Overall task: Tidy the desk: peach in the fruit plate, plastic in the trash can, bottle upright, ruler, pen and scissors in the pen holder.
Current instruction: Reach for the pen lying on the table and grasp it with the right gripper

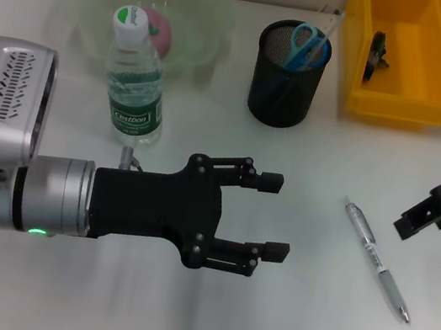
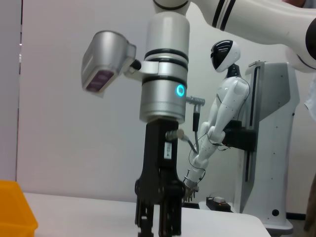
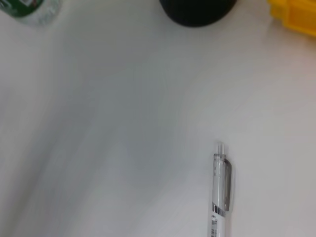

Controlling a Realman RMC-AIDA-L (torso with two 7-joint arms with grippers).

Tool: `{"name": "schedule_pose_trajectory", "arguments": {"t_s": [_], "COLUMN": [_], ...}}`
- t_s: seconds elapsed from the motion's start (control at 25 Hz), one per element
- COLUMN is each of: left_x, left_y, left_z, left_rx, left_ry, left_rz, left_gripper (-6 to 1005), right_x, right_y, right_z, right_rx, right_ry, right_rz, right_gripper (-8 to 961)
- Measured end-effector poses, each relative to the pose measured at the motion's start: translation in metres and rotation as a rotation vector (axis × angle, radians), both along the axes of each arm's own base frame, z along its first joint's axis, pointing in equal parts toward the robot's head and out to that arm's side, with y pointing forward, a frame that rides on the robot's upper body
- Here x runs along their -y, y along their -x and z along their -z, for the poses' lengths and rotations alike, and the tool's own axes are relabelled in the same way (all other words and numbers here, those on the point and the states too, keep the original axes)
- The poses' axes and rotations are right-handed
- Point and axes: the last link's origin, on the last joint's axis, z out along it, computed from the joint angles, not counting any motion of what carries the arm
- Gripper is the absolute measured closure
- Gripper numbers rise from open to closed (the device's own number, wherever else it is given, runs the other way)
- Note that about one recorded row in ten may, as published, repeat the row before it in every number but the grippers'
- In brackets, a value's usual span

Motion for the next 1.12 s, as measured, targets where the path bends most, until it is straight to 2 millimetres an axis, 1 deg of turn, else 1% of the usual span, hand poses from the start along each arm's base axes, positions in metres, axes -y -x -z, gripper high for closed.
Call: {"name": "schedule_pose_trajectory", "arguments": {"t_s": [0.24,0.76,1.12], "left_x": [0.0,-0.002,-0.002], "left_y": [0.001,0.0,0.0], "left_z": [0.0,0.001,0.001], "left_rx": [-0.001,-0.008,-0.008], "left_ry": [-0.002,-0.016,-0.017], "left_rz": [-0.004,0.006,0.007], "left_gripper": [213,213,213], "right_x": [-0.004,-0.012,-0.017], "right_y": [-0.003,-0.01,-0.012], "right_z": [0.02,0.042,0.054], "right_rx": [0.038,0.073,0.088], "right_ry": [0.034,0.017,0.023], "right_rz": [-0.002,-0.038,-0.049], "right_gripper": [304,304,303]}}
